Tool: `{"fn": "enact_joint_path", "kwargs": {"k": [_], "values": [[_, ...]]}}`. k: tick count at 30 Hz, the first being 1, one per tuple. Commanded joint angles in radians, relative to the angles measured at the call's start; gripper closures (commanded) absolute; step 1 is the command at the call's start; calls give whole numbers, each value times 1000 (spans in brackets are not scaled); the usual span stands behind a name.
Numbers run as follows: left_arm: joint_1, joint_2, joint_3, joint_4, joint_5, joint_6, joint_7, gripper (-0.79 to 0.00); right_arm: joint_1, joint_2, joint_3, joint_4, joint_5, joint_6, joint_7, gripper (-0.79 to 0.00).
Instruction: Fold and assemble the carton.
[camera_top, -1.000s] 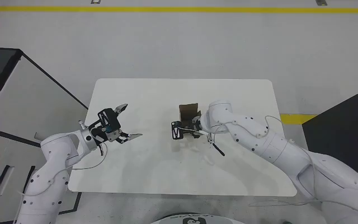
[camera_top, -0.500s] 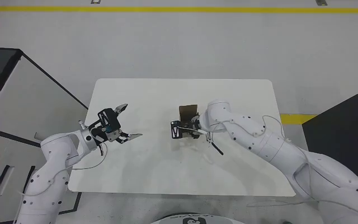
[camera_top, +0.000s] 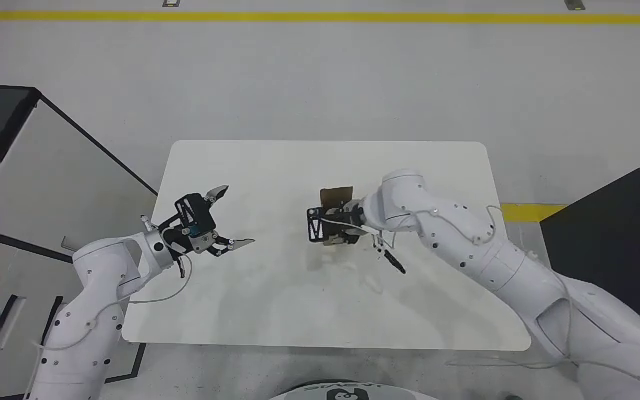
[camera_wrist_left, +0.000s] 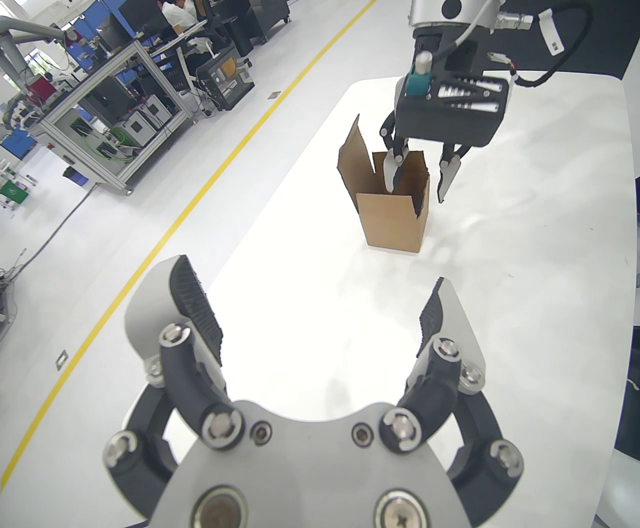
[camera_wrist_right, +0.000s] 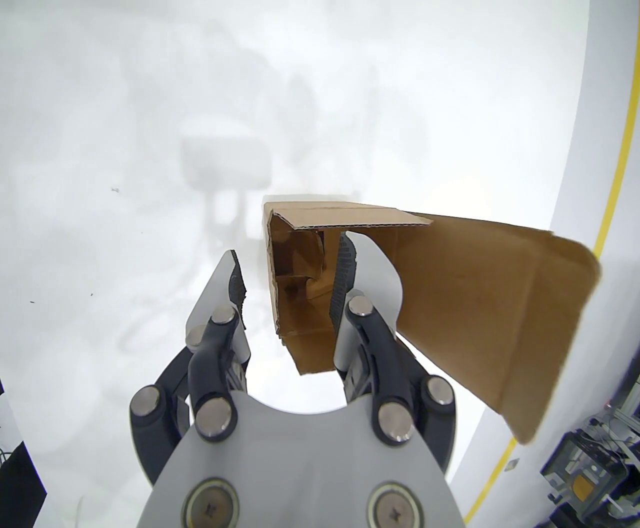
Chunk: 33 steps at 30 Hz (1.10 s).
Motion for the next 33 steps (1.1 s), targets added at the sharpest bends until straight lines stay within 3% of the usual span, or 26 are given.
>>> {"fn": "enact_joint_path", "kwargs": {"k": [1,3,5,6,7,33], "values": [[0,0,0,0,0,0,0,-785,-10,10,22,-16,6,-11,-1,-431],[0,0,0,0,0,0,0,-785,-22,21,47,-33,14,-22,-2,-431],[0,0,0,0,0,0,0,-785,-33,32,72,-47,24,-36,-10,-480],[0,0,0,0,0,0,0,-785,-39,37,84,-56,27,-46,-14,-733],[0,0,0,0,0,0,0,-785,-41,39,88,-59,28,-49,-17,-785],[0,0,0,0,0,0,0,-785,-41,39,88,-59,28,-49,-17,-785]]}}
